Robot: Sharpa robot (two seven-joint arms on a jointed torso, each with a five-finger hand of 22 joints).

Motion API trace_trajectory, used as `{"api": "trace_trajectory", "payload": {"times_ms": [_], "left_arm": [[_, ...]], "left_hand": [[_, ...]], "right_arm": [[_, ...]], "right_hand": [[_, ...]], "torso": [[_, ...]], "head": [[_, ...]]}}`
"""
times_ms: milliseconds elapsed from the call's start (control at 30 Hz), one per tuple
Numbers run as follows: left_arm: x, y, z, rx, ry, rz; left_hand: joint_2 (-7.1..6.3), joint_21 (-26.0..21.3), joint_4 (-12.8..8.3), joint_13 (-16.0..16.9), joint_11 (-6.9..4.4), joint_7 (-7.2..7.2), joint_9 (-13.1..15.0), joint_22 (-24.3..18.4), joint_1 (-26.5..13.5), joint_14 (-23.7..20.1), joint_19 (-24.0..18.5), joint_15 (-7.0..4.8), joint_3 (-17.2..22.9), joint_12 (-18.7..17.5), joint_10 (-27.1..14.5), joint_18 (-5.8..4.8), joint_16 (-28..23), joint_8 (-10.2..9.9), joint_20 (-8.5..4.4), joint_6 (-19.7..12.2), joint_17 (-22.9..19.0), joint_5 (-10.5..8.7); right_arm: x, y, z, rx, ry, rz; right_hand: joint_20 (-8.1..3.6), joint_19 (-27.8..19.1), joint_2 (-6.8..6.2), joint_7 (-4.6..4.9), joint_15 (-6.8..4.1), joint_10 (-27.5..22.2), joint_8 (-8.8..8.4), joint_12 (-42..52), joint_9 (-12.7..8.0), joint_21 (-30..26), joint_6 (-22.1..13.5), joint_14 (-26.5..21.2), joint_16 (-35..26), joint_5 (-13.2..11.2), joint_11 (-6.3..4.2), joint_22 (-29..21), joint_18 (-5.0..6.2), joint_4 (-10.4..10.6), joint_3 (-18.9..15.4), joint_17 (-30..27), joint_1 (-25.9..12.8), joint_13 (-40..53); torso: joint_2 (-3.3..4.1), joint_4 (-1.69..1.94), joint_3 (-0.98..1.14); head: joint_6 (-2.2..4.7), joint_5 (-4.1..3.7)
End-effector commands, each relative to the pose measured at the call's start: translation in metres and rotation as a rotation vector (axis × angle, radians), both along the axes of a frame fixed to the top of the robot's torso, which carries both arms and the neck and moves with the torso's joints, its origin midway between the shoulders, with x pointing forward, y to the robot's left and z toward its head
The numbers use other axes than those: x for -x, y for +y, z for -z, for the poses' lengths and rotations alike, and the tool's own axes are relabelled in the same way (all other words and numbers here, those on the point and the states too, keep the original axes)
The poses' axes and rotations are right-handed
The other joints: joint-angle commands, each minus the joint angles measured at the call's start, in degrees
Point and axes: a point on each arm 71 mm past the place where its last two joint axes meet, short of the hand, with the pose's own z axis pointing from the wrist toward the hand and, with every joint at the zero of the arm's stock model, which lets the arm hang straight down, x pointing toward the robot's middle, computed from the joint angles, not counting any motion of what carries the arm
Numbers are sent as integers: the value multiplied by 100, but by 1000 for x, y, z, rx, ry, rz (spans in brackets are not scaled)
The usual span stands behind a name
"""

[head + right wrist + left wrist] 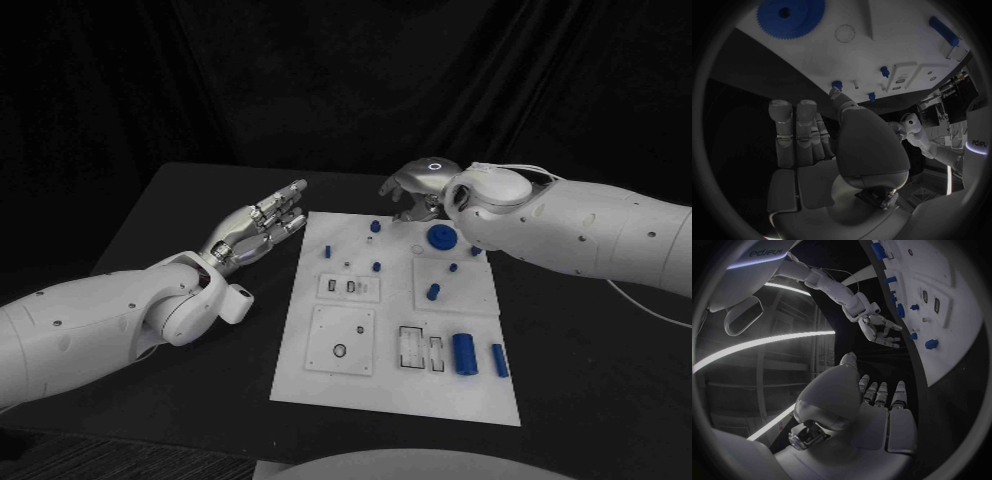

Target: Assemble the parts on the task board

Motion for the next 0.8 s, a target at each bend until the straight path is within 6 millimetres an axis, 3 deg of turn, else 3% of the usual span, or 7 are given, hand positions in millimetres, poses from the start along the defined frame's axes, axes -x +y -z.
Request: {"api": "trace_trajectory", "payload": {"times_ms": [33,200,233,333,400,567,800], "left_arm": [[2,-1,-6,39,-51,22],[2,1,-5,38,-49,20],[2,1,-5,38,-48,20],[2,1,-5,38,-46,22],[2,1,-5,38,-45,23],[2,2,-4,37,-43,22],[2,3,-4,37,-41,22]], "left_hand": [[9,-19,-6,-9,22,9,7,-9,70,-13,-16,47,32,-37,1,99,-38,20,42,-24,-7,34],[6,-19,-7,-9,26,8,8,-9,74,-13,-16,49,33,-37,1,99,-38,21,45,-21,-7,40],[6,-19,-7,-9,26,8,8,-9,74,-13,-16,49,33,-37,1,99,-38,21,45,-21,-7,40],[11,-19,-18,-9,54,0,6,-9,115,-13,-16,64,59,-37,1,99,-38,19,59,-34,-7,77],[11,-19,-20,-9,57,-1,6,-9,121,-13,-16,65,63,-37,1,99,-38,19,60,-34,-7,81],[12,-19,-26,-9,69,-6,6,-9,143,-13,-16,72,77,-37,1,99,-38,19,65,-37,-7,101],[9,-19,-29,-9,79,-11,6,-9,160,-13,-16,79,86,-37,1,99,-38,19,69,-40,-7,123]], "right_arm": [[2,-18,-10,-57,7,78],[9,-49,-12,-74,64,149],[11,-55,-11,-75,81,169],[14,-70,-5,-75,113,213],[16,-78,-2,-77,122,232],[21,-93,7,-90,130,268],[24,-99,13,-97,135,273]], "right_hand": [[-12,-217,86,17,-15,557,11,301,9,-324,259,-205,-351,43,-69,-231,145,26,1,-404,19,105],[-51,-1002,12,-87,-62,1172,50,1301,66,-1517,727,-730,-1099,3,-292,-1136,325,-11,-89,-1002,49,793],[-65,-1078,122,-135,-5,205,-21,2757,95,-1782,806,-901,-975,77,-300,-1190,390,-14,-208,-772,19,2220],[-3,-996,71,-125,-32,442,-11,4720,153,-1851,874,-525,113,31,-355,-1106,316,104,-367,615,-195,4070],[-29,-451,58,-61,-92,1372,-29,6858,256,-807,924,171,1840,26,-426,-68,128,188,-496,2680,-362,6455],[-86,454,111,-143,-94,3224,-11,8477,414,999,997,1285,3398,145,-421,1614,-163,353,-642,4707,-644,8544],[-125,1107,108,-158,-140,3224,-16,8477,501,1980,1069,1285,3398,258,-452,2453,-363,441,-649,4707,-734,8544]], "torso": [[-5,-11,-1],[-19,-28,-11],[-21,-31,-12],[-29,-47,-21],[-30,-51,-25],[-35,-72,-35],[-34,-94,-42]], "head": [[23,-36],[0,-65],[-6,-72],[0,-85],[17,-82],[30,-59],[16,-34]]}}
